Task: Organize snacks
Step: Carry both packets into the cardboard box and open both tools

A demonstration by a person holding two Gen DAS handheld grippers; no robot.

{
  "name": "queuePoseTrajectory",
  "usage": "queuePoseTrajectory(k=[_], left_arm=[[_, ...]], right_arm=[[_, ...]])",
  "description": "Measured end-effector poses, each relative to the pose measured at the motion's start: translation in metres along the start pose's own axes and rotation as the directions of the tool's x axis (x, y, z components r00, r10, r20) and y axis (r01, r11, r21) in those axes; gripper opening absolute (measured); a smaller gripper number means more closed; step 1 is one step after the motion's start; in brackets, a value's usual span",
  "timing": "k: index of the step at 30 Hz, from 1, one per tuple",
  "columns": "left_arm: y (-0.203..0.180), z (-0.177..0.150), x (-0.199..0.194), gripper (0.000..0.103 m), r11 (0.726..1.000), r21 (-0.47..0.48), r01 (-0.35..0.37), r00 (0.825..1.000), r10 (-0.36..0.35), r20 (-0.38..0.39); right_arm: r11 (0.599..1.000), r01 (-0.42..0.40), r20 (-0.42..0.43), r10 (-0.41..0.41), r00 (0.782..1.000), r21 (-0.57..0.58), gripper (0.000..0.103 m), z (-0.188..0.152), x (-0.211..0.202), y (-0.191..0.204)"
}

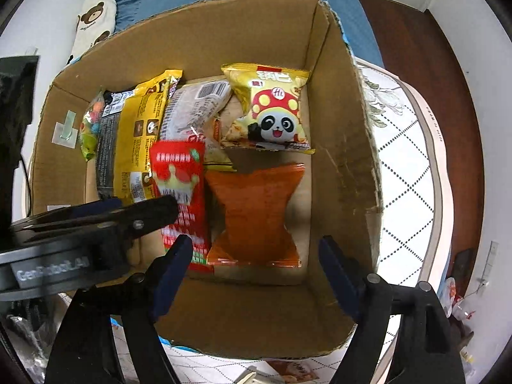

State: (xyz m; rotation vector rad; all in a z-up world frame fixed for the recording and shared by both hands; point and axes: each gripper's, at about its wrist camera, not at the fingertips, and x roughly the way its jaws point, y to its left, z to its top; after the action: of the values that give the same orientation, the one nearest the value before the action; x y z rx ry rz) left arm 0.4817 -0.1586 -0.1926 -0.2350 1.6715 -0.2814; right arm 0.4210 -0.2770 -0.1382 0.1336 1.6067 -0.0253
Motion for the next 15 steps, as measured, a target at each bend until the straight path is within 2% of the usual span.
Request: queuePoseTrajectory(k=[4,9,15], left_arm=[[0.005,-0.001,-0.013,0.086,0.999,0.019,-0.038,0.998,0.037,0.041],[0.011,-0.020,-0.039,0.086,0.994,0.041,-0.102,0.985,0.095,0.141],[0.016,-0.049,-0.071,0.086,0.980,0.066,-0.190,0.944,0.164,0.285]], right_arm=[[1.000,-0.002,0.012,0.002,1.000,0.016,0.083,-0.002,-0.001,-0.003],[1.000,-0.001,0.048,0.000,0.999,0.016,0.083,-0.010,-0.013,-0.002],[1.000,-0.002,0.124,0.001,0.992,0.011,0.083,-0.028,-0.033,0.001]])
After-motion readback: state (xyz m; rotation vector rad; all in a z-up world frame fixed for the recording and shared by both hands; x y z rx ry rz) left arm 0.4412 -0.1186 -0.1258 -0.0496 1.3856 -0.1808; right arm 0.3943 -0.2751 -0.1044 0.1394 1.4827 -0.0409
